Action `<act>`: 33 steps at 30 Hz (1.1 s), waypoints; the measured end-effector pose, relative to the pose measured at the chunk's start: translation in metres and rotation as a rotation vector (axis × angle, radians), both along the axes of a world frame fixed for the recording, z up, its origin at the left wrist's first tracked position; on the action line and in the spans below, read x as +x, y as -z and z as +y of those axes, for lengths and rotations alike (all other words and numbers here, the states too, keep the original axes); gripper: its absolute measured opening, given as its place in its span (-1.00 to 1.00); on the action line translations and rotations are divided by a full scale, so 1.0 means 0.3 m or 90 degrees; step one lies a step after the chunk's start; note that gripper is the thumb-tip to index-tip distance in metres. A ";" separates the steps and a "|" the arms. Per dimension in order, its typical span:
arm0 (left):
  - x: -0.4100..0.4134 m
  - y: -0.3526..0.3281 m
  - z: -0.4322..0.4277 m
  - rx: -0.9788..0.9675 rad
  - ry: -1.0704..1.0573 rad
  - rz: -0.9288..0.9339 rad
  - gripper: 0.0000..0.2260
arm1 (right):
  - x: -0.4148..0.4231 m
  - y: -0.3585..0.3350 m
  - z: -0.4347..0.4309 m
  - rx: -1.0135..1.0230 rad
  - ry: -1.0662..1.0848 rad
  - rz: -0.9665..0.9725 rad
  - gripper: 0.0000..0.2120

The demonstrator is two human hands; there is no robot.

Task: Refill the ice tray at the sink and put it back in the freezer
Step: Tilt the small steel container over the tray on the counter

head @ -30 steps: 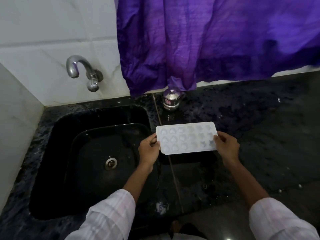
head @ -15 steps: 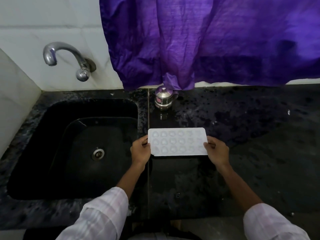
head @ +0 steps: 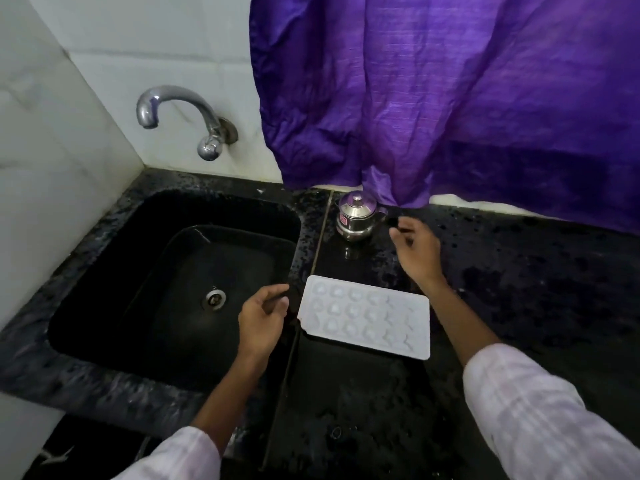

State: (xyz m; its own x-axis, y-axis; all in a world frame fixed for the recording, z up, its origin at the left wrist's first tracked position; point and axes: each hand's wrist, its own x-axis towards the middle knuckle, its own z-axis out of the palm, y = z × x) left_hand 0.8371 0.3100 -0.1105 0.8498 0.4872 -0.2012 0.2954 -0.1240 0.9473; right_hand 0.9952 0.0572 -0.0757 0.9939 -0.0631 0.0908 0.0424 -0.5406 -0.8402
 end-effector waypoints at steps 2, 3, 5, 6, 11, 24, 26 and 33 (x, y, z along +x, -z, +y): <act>-0.009 0.000 0.001 -0.029 -0.010 -0.007 -0.78 | 0.095 0.003 0.043 0.002 -0.025 0.032 -0.63; -0.014 -0.001 0.003 -0.038 -0.016 -0.009 -0.78 | 0.134 0.010 0.059 0.004 -0.037 0.045 -0.64; -0.027 -0.002 0.007 -0.047 -0.025 -0.016 -0.78 | 0.189 0.031 0.079 0.012 -0.047 0.072 -0.69; -0.034 -0.002 0.009 -0.048 -0.029 -0.019 -0.78 | 0.207 0.044 0.082 0.027 -0.042 0.089 -0.69; -0.061 0.005 0.009 -0.063 -0.054 -0.007 -0.78 | 0.245 0.088 0.080 0.092 -0.046 0.134 -0.71; -0.100 0.004 -0.022 -0.058 -0.003 0.033 -0.78 | 0.168 0.043 0.101 0.226 -0.029 0.114 -0.49; -0.104 0.015 -0.016 -0.053 -0.002 0.036 -0.77 | 0.141 0.015 0.077 0.263 -0.022 0.112 -0.47; -0.076 0.043 -0.001 0.006 0.044 0.059 -0.78 | -0.012 -0.115 -0.012 0.279 -0.063 0.102 -0.47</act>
